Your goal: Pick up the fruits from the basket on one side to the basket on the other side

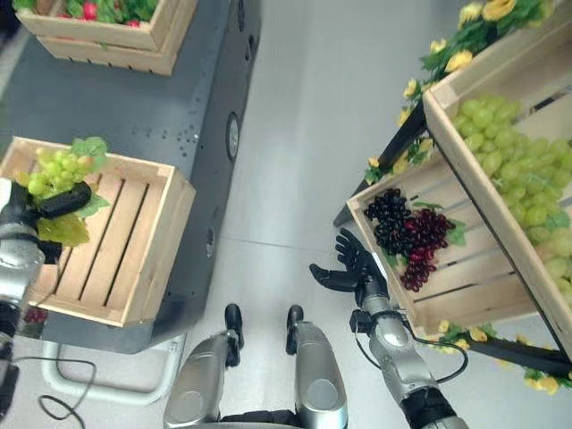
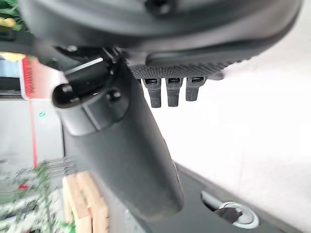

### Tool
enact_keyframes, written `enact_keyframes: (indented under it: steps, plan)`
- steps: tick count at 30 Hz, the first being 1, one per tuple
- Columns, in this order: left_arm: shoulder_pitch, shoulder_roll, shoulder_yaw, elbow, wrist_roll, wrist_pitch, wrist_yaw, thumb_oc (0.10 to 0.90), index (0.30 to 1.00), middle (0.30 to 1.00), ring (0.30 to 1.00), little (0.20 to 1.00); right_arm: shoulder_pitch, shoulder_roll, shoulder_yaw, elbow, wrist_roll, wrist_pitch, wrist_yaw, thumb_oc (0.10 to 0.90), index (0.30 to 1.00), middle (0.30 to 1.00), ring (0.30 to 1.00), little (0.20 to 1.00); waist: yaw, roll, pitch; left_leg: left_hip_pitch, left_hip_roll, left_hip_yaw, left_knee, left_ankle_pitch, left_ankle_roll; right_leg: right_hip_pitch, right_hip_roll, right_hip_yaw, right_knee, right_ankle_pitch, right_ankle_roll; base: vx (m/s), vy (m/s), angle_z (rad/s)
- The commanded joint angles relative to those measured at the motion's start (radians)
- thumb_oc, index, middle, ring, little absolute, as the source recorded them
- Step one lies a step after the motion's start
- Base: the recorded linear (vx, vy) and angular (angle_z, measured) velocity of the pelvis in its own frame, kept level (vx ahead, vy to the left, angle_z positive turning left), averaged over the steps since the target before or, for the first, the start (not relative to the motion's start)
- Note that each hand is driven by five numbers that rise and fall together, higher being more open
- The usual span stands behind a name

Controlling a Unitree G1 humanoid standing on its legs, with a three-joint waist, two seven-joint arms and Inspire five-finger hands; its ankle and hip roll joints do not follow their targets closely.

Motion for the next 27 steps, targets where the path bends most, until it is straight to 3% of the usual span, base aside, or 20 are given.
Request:
enact_keyframes:
  steps: [1, 7, 14, 21, 27]
  plan:
    - [-0.004, 0.022, 0.084, -0.066, -0.132, -0.165, 0.001, 0.4, 0.3, 0.3, 0.3, 0.3, -0.022, -0.023, -0.073, -0.095, -0.055, -0.093, -0.002, 0.8, 0.9, 0.9, 0.9, 0.9, -0.014, 0.023, -0.171, 0.106, -0.075, -0.014, -0.035, -0.08, 0.038, 0.137, 0.001, 0.003, -0.175, 0.056, -0.005, 0.08, -0.086, 0.07]
    - [0.019, -0.049, 0.11, -0.087, -0.341, -0.231, -0.139, 0.4, 0.3, 0.3, 0.3, 0.3, -0.043, -0.046, -0.077, -0.129, -0.035, -0.104, 0.037, 0.8, 0.9, 0.9, 0.9, 0.9, -0.011, 0.04, -0.257, 0.184, -0.083, -0.038, -0.13, -0.049, 0.022, 0.234, 0.008, 0.006, -0.289, 0.095, 0.0, 0.04, -0.089, 0.01]
    - [0.024, -0.098, 0.109, -0.118, -0.434, -0.247, -0.281, 0.4, 0.3, 0.3, 0.3, 0.3, -0.055, -0.019, -0.043, -0.139, 0.018, -0.088, 0.112, 0.8, 0.9, 0.9, 0.9, 0.9, 0.004, 0.057, -0.333, 0.246, -0.082, -0.057, -0.23, -0.018, 0.013, 0.307, 0.006, 0.004, -0.399, 0.143, 0.012, 0.04, -0.083, 0.0]
    - [-0.071, -0.09, 0.074, -0.17, -0.546, -0.285, -0.383, 0.4, 0.3, 0.3, 0.3, 0.3, -0.136, -0.001, 0.017, -0.168, 0.094, 0.033, 0.216, 0.8, 0.9, 0.9, 0.9, 0.9, 0.02, 0.075, -0.384, 0.284, -0.085, -0.081, -0.333, 0.024, 0.002, 0.359, 0.008, -0.002, -0.522, 0.207, 0.031, -0.01, -0.061, 0.02]
    - [-0.166, -0.11, 0.009, -0.265, -0.606, -0.285, -0.423, 0.4, 0.3, 0.3, 0.3, 0.3, -0.27, -0.008, 0.065, -0.221, 0.171, 0.144, 0.247, 0.8, 0.9, 0.9, 0.9, 0.9, 0.04, 0.072, -0.417, 0.266, -0.083, -0.103, -0.333, 0.026, 0.0, 0.362, 0.011, -0.031, -0.527, 0.204, 0.029, -0.03, -0.053, 0.1]
